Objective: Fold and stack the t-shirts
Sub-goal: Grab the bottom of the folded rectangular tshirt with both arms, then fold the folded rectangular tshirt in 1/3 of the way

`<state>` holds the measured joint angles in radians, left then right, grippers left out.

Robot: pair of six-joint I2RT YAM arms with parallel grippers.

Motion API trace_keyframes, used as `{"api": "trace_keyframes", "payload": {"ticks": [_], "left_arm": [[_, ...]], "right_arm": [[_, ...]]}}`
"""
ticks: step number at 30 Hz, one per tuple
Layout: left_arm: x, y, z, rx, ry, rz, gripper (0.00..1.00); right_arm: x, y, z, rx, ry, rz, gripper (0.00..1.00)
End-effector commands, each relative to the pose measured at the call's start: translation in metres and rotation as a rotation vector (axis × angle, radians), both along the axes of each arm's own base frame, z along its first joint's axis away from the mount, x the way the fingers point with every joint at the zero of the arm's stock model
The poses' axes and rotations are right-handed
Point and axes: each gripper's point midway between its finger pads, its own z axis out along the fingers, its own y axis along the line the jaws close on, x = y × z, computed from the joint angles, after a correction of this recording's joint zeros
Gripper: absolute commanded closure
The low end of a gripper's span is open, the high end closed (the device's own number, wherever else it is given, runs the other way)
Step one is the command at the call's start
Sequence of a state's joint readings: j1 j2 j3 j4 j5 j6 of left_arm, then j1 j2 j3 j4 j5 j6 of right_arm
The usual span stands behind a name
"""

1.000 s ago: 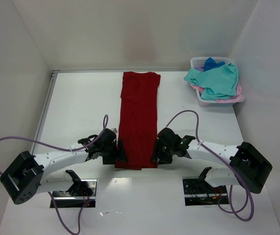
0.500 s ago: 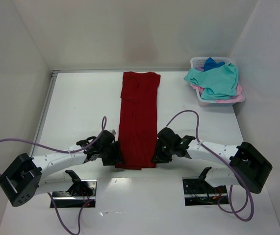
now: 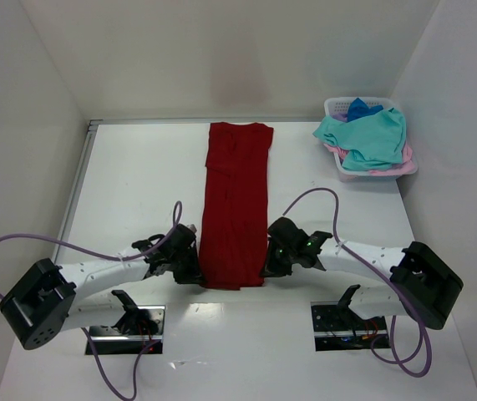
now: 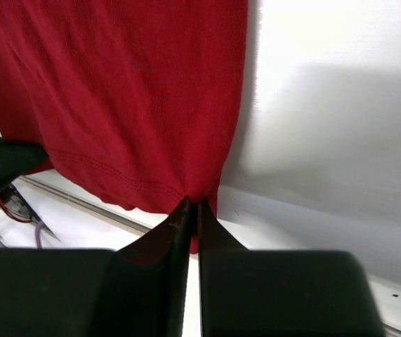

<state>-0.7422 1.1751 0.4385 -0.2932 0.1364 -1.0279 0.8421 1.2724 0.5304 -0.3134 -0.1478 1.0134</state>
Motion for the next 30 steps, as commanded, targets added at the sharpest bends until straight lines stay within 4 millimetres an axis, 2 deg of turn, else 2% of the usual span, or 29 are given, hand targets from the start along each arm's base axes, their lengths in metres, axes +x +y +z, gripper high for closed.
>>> {"api": "trace_keyframes", "payload": {"ticks": [1,3,5,8,9,10,12,14,18,21,22,26,28,30], "left_arm": [[-0.013,0.017,-0.016,0.079,0.056,0.008,0.93],[-0.011,0.017,-0.014,0.085,0.044,0.003,1.00],[-0.009,0.015,-0.011,0.083,0.042,0.003,1.00],[-0.005,0.014,-0.003,0.097,0.030,-0.015,1.00],[-0.002,0.015,0.000,0.108,0.018,-0.023,1.00],[0.006,0.007,0.014,0.084,-0.008,-0.022,1.00],[0.015,0.008,0.026,0.099,-0.049,-0.028,1.00],[0.028,-0.001,0.047,0.074,-0.102,-0.026,1.00],[0.044,-0.010,0.067,0.055,-0.152,-0.046,1.00],[0.052,-0.012,0.069,0.069,-0.169,-0.076,1.00],[0.061,-0.015,0.079,0.055,-0.195,-0.071,1.00],[0.087,-0.007,0.087,0.071,-0.229,-0.048,1.00],[0.100,-0.005,0.096,0.067,-0.258,-0.051,1.00],[0.115,0.000,0.096,0.064,-0.255,-0.034,1.00]], "right_arm": [[0.000,0.004,-0.001,0.013,-0.009,0.003,0.93],[-0.002,0.002,-0.002,0.004,-0.001,0.003,0.98],[-0.003,-0.002,-0.005,-0.017,0.005,-0.003,1.00],[0.001,-0.003,0.003,-0.024,-0.018,-0.003,1.00],[0.004,0.000,0.012,-0.016,-0.032,0.005,1.00],[0.006,0.000,0.014,-0.022,-0.039,-0.001,1.00],[0.013,0.005,0.030,0.001,-0.077,0.001,1.00],[0.018,0.002,0.034,-0.007,-0.089,-0.009,1.00],[0.041,0.007,0.061,0.035,-0.152,-0.030,1.00],[0.058,0.009,0.078,0.062,-0.196,-0.039,1.00],[0.062,0.009,0.079,0.057,-0.205,-0.034,1.00],[0.088,-0.001,0.083,0.033,-0.237,-0.058,1.00],[0.106,-0.009,0.090,0.033,-0.267,-0.081,1.00],[0.125,-0.016,0.092,0.023,-0.285,-0.108,1.00]]}}
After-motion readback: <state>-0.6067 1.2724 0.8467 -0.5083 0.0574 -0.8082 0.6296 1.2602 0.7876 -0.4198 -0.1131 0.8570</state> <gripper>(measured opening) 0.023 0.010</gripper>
